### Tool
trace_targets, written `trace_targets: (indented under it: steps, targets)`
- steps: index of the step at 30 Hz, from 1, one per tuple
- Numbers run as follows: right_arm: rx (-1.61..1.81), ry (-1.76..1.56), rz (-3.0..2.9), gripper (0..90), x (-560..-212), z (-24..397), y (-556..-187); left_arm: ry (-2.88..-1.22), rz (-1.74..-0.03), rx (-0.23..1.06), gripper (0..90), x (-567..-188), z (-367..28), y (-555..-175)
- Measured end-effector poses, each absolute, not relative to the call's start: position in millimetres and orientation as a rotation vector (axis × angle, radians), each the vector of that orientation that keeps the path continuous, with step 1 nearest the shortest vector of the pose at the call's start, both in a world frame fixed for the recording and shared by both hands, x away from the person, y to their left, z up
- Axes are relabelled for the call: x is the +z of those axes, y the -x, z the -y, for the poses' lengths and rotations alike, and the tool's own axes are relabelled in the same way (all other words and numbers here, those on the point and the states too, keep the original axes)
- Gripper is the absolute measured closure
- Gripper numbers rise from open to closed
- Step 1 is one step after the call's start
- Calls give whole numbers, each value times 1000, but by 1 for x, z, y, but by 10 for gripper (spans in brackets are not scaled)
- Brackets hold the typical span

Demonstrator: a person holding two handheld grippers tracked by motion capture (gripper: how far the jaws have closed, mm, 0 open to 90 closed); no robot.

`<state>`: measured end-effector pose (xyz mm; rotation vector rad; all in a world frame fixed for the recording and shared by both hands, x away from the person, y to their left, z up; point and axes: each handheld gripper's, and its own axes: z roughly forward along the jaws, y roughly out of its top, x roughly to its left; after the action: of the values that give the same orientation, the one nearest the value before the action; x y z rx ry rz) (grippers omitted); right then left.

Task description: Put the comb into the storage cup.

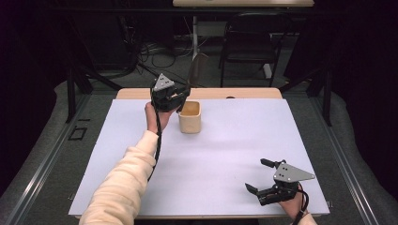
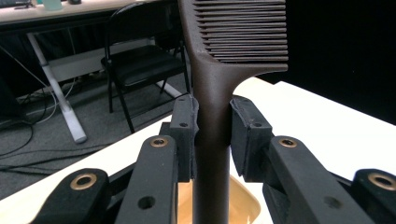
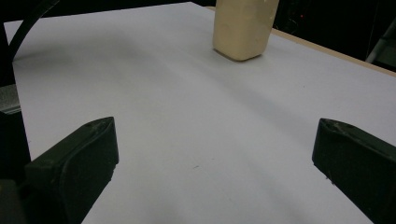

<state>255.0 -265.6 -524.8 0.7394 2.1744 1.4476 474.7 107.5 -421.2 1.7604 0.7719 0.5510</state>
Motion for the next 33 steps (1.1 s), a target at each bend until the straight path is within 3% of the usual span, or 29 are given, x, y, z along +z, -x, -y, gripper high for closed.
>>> trace_targets:
  steps: [33]
  targets:
    - [1449,-738,-2174,0,-525,266,-255,-1703,-765,557,726,-442,-101,-490]
